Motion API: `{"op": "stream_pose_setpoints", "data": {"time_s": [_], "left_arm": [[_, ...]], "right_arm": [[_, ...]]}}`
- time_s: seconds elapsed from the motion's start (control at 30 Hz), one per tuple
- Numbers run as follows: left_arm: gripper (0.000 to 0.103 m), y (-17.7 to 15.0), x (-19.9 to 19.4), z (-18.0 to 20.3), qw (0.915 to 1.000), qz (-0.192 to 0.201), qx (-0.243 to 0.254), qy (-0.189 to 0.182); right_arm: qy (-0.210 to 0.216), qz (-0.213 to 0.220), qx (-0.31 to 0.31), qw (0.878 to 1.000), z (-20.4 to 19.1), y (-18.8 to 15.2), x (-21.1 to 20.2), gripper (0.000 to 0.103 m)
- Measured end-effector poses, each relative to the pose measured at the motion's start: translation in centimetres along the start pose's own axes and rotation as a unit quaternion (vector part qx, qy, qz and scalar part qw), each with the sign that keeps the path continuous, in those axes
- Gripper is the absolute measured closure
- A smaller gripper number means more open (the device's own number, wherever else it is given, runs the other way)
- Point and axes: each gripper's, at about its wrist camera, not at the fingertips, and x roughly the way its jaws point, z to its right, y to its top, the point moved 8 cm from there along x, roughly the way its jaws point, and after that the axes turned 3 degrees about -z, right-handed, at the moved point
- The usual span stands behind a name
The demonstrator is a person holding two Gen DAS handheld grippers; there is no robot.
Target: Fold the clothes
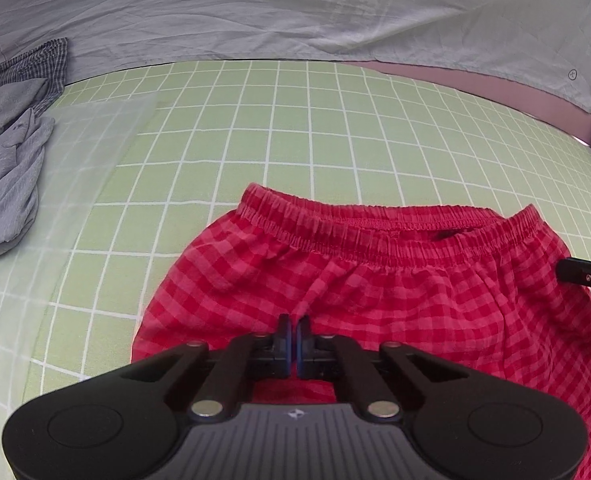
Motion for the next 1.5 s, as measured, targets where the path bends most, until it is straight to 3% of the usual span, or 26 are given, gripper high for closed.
{"op": "stream_pose_setpoints", "data": {"time_s": [0.17, 0.33, 0.57, 0.67, 0.7, 0.8, 0.83, 0.93, 1.1, 1.23, 1.5], "left_arm": [[0.103, 0.1, -3.6, -1.3, 0.9983, 0.043, -0.038, -0.008], [0.103, 2.7, -7.4, -2.7, 0.9925, 0.088, -0.076, -0.037], [0.103, 8.7, -6.5, -6.9, 0.9774, 0.105, -0.155, -0.098], [0.100, 11.3, -3.9, -9.1, 0.9775, 0.109, -0.177, -0.039], [0.095, 12.1, -2.9, -9.9, 0.9768, 0.110, -0.183, -0.015], [0.090, 14.3, -0.5, -11.8, 0.9722, 0.111, -0.200, 0.050], [0.083, 14.3, -0.3, -12.0, 0.9717, 0.111, -0.201, 0.055], [0.065, 12.6, 0.2, -12.2, 0.9728, 0.100, -0.206, 0.037], [0.064, 6.6, 0.7, -10.8, 0.9807, 0.049, -0.185, 0.041], [0.053, 1.3, -0.2, -8.6, 0.9858, 0.017, -0.164, 0.032], [0.045, -5.3, -2.4, -4.7, 0.9886, -0.021, -0.149, 0.009]], "right_arm": [[0.007, 0.037, 0.000, 0.999, -0.3, 0.3, -2.9, 0.103], [0.005, 0.083, 0.000, 0.997, -0.5, 1.8, -6.7, 0.103], [0.017, 0.118, -0.014, 0.993, -2.0, 6.9, -7.2, 0.103], [0.017, 0.126, -0.017, 0.992, -2.4, 9.6, -5.3, 0.103], [0.016, 0.130, -0.014, 0.991, -2.6, 10.7, -4.4, 0.102], [0.006, 0.121, -0.009, 0.993, -2.7, 13.0, -1.6, 0.085], [-0.004, 0.121, -0.008, 0.993, -2.6, 13.4, -1.1, 0.082], [-0.012, 0.125, 0.013, 0.992, -1.4, 12.8, -1.2, 0.073], [-0.049, 0.065, 0.080, 0.993, 3.3, 5.9, -0.8, 0.072], [-0.070, 0.029, 0.130, 0.989, 6.1, 0.5, -1.9, 0.072], [-0.075, 0.006, 0.149, 0.986, 7.0, -3.9, -3.6, 0.072]]}}
